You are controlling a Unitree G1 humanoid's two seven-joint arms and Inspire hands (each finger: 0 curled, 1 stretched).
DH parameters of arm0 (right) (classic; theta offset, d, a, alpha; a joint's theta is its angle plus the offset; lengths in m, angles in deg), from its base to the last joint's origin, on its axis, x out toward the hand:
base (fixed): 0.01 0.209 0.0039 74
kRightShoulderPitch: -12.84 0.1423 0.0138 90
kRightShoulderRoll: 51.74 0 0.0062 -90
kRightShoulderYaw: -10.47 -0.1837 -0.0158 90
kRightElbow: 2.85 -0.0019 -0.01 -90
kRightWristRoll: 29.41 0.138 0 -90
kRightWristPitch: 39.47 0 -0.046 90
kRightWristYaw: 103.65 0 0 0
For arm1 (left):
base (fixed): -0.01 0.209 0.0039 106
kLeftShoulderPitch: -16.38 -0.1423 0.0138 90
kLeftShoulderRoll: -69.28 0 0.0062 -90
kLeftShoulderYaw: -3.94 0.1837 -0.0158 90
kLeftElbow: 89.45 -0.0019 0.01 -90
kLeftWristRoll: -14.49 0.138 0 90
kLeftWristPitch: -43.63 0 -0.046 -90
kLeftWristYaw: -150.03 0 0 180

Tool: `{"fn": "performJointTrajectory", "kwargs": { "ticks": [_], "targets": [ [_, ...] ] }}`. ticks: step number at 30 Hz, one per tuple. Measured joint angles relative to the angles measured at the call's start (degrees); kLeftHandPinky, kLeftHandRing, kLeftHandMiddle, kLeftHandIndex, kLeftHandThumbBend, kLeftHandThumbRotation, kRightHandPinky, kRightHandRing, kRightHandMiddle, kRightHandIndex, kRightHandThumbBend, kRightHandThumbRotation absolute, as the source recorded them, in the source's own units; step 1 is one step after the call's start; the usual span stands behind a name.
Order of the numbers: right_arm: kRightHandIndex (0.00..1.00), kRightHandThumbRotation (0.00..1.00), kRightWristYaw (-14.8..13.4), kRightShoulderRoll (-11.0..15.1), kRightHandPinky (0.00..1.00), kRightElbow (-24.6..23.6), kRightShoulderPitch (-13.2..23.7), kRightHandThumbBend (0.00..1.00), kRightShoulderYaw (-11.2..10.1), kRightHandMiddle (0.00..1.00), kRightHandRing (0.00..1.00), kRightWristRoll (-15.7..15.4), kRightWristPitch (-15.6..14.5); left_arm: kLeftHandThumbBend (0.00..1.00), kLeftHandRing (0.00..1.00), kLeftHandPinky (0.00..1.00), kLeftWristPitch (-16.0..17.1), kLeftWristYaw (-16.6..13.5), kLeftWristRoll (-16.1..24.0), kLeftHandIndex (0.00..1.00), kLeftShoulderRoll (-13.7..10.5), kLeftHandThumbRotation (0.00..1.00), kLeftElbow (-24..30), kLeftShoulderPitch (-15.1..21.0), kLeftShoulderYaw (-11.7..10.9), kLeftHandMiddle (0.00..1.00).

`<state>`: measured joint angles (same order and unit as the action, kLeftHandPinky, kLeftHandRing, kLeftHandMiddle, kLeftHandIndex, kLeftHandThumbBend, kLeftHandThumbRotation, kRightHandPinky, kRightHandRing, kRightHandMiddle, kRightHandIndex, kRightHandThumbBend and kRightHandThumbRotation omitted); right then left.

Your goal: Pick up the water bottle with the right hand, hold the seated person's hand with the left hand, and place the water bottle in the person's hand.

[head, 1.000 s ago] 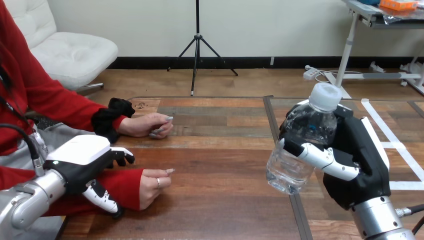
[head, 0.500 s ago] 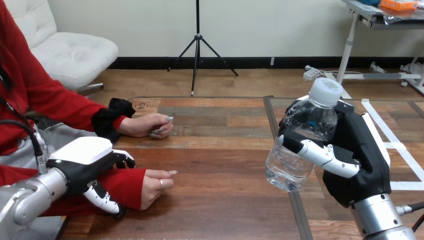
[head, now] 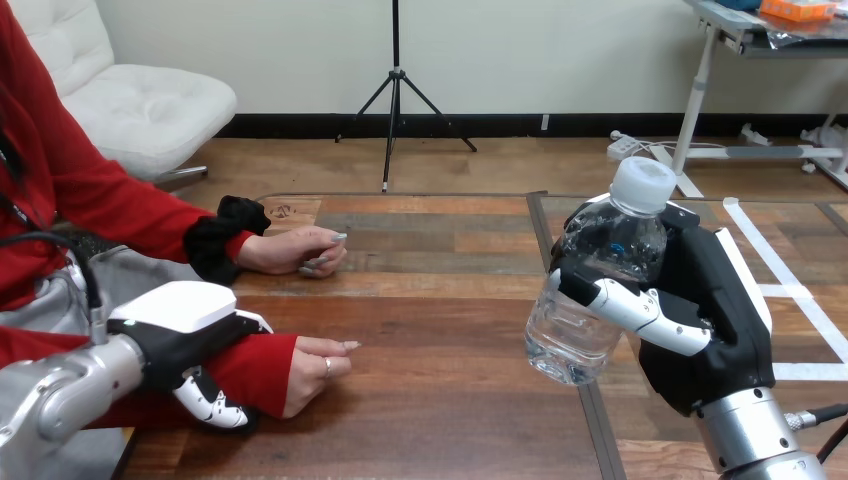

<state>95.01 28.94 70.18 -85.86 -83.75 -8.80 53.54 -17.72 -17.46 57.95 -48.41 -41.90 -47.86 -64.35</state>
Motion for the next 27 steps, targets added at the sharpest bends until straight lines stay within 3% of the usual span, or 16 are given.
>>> {"fn": "performJointTrajectory", "kwargs": {
  "ticks": [3, 13, 24, 27],
  "targets": [
    [0.42, 0.0, 0.0, 0.0, 0.32, -0.5, -0.1, 0.7, 0.0, 0.41, 0.36, 0.1, -0.1, 1.0, 0.73, 0.68, -0.9, 1.4, 0.0, 0.8, 0.0, 0.35, 0.5, 0.4, 0.2, 0.77],
    [0.42, 0.0, -0.4, 0.0, 0.32, -2.2, -0.2, 0.7, 0.0, 0.41, 0.36, 0.1, -0.7, 1.0, 0.68, 0.62, -2.1, 5.4, 0.1, 0.75, -0.1, 0.32, 1.6, 2.1, 1.1, 0.72],
    [0.42, 0.0, -0.8, -0.1, 0.31, -3.2, -0.3, 0.71, 0.0, 0.41, 0.36, 0.3, -1.2, 1.0, 0.58, 0.51, -1.6, 4.8, 0.0, 0.67, -0.2, 0.23, 1.5, 2.9, 2.1, 0.64],
    [0.42, 0.0, -0.8, -0.1, 0.31, -3.2, -0.3, 0.71, 0.2, 0.41, 0.36, 0.2, -1.2, 0.99, 0.56, 0.49, -1.2, 4.8, -0.3, 0.64, -0.1, 0.16, 1.5, 2.9, 2.1, 0.63]
  ]
}}
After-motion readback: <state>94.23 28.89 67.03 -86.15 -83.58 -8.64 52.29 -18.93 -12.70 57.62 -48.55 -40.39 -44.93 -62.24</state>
